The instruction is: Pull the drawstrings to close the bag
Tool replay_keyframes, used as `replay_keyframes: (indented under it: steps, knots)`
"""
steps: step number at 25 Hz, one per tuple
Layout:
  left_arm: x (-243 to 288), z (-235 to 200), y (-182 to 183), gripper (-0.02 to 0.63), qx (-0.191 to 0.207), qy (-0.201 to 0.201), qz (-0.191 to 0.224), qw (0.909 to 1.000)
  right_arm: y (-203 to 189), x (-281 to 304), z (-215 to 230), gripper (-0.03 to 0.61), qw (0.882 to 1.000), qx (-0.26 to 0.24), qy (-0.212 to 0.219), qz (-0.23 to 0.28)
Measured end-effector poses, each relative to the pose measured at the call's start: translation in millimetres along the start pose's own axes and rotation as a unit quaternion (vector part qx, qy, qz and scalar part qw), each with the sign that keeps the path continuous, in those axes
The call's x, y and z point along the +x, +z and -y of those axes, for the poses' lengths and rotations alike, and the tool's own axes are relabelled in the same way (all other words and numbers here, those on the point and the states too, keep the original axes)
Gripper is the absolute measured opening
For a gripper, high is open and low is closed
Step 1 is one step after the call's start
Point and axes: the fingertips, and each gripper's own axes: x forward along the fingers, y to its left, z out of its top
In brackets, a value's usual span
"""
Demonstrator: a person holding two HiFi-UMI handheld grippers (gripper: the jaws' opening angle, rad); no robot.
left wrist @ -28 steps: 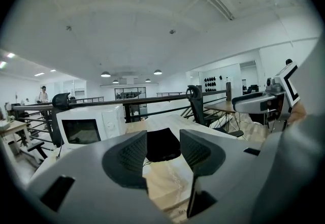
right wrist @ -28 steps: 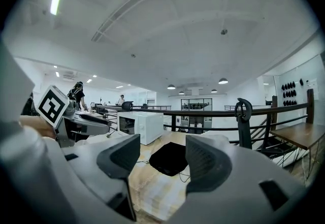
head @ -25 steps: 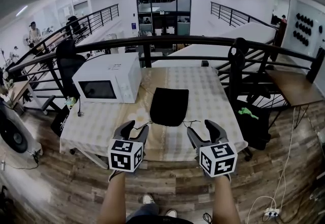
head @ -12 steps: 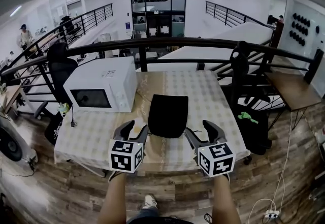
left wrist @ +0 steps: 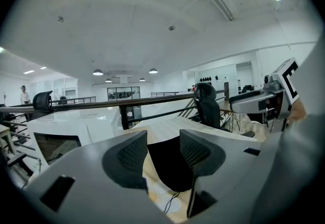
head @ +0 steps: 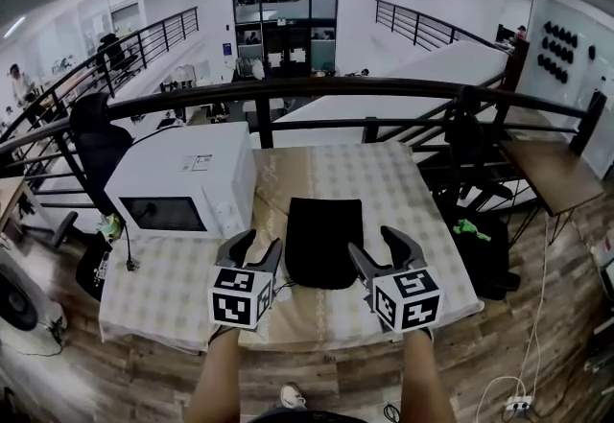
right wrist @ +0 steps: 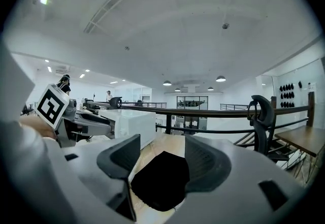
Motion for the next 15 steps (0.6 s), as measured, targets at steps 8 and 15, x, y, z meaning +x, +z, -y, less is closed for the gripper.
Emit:
replay_keyframes:
  steps: [8,15]
  knots:
    - [38.5,-33.4,7.5,0.206,0.002,-0.03,0.002,0.9995,14.2,47.2,-2.9,0.262,1.0,-0.002,-0.021,-0.005]
    - [60.5,-49.4,8.0,0.206,0.003,-0.055,0.003,0.9985,22.2,71.5,-3.0,0.262,0.999,-0.009,-0.041,-0.01]
